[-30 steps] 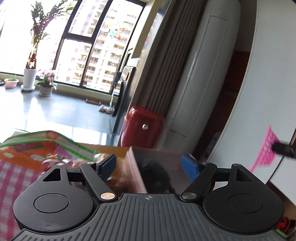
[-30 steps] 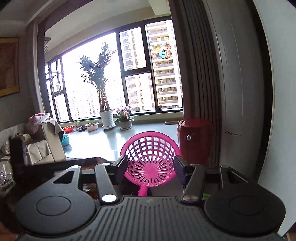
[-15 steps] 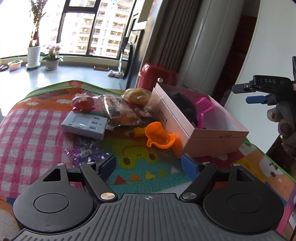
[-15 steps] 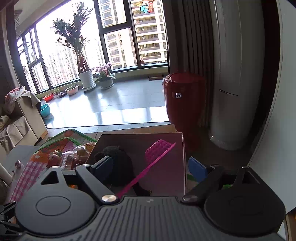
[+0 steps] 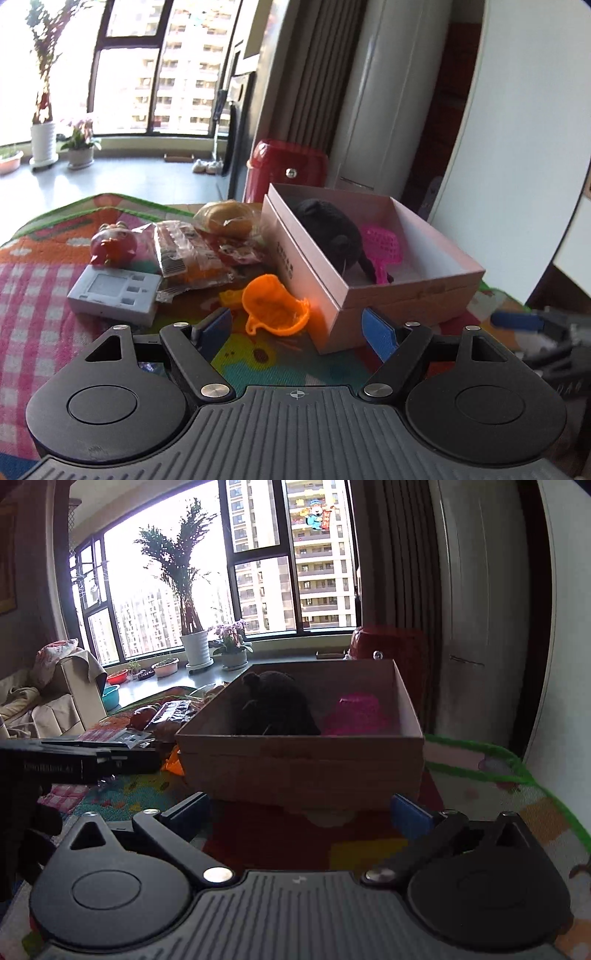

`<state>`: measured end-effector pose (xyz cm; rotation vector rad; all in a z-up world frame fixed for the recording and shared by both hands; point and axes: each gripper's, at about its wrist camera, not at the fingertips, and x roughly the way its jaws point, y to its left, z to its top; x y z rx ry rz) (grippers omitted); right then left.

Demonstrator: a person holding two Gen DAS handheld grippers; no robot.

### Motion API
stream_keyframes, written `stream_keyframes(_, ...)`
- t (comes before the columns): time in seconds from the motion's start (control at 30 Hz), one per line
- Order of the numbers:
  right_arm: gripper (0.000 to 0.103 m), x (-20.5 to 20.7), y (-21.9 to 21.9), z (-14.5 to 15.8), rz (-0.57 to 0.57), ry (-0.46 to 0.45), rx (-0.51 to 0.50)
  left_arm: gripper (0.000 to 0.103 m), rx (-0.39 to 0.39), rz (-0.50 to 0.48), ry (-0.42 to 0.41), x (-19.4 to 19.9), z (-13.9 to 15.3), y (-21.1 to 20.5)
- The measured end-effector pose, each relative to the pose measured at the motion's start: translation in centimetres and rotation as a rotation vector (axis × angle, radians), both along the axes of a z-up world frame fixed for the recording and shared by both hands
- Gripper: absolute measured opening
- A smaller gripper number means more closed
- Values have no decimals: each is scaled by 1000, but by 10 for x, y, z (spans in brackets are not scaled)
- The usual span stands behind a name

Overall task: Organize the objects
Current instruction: 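Grasp the orange cup with the left tool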

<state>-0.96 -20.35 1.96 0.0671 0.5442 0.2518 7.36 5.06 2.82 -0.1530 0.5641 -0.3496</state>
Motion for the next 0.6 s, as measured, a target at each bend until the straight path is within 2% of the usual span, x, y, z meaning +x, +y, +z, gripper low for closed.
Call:
stream_keyframes(0.07, 103, 6, -1, -6, -16, 37, 6, 82, -50, 10, 12, 8, -1, 4)
stream_keyframes(0.1, 103, 6, -5, -5, -19, 20, 29, 82, -56, 12, 18, 12, -2, 4)
stream_keyframes(0.23, 103, 2, -12, -6, -32, 11, 62, 84, -22, 15, 56, 23, -13, 1)
stream_keyframes(0.43, 103, 4, -12, -3, -38, 6, 66, 85, -62, 36, 71, 23, -17, 8)
stream_keyframes(0.6, 103, 5, -13, -4, -46, 12, 67, 77, -84, 79, 68, 22, -18, 16)
